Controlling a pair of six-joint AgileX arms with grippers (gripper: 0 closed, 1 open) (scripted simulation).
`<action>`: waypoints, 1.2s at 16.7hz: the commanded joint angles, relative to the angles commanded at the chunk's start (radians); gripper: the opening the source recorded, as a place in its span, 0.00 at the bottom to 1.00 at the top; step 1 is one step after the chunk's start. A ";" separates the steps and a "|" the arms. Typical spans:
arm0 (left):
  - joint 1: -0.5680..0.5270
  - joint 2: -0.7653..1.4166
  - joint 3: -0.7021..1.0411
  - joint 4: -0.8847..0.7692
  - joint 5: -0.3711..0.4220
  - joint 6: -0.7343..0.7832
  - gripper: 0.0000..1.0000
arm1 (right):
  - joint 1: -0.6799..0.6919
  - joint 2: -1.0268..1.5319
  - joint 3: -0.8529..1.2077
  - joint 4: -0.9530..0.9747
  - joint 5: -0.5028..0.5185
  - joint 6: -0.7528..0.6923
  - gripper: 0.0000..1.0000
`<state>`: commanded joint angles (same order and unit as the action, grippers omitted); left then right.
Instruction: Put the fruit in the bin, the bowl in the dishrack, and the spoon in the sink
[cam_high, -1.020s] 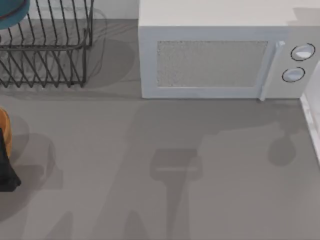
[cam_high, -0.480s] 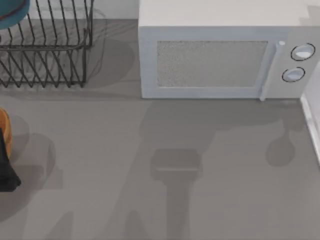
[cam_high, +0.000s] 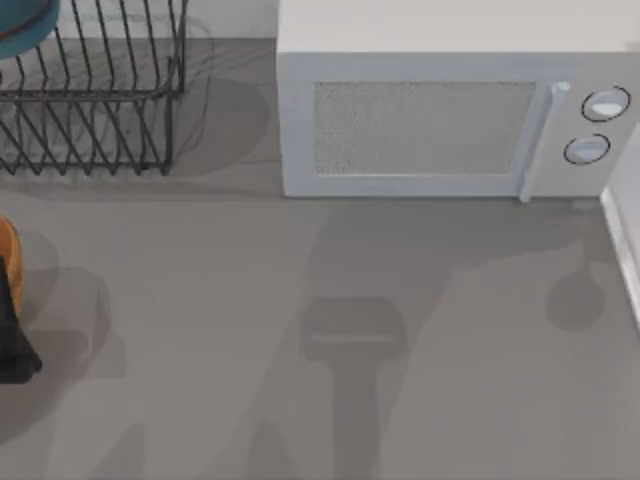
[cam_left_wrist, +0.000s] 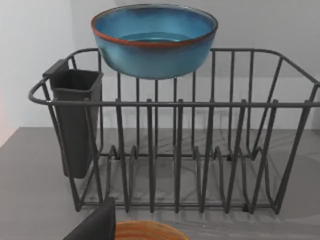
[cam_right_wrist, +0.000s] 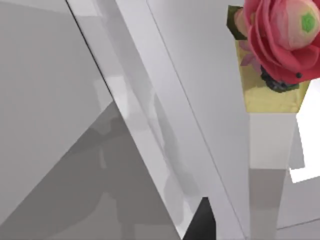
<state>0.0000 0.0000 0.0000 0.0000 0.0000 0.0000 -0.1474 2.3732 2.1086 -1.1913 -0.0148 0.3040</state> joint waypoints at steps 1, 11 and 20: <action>0.000 0.000 0.000 0.000 0.000 0.000 1.00 | -0.001 0.030 0.010 0.030 0.019 0.004 0.00; 0.000 0.000 0.000 0.000 0.000 0.000 1.00 | -0.003 0.058 0.018 0.058 0.040 0.009 0.38; 0.000 0.000 0.000 0.000 0.000 0.000 1.00 | -0.003 0.058 0.018 0.058 0.040 0.009 1.00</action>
<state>0.0000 0.0000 0.0000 0.0000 0.0000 0.0000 -0.1500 2.4311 2.1265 -1.1329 0.0252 0.3127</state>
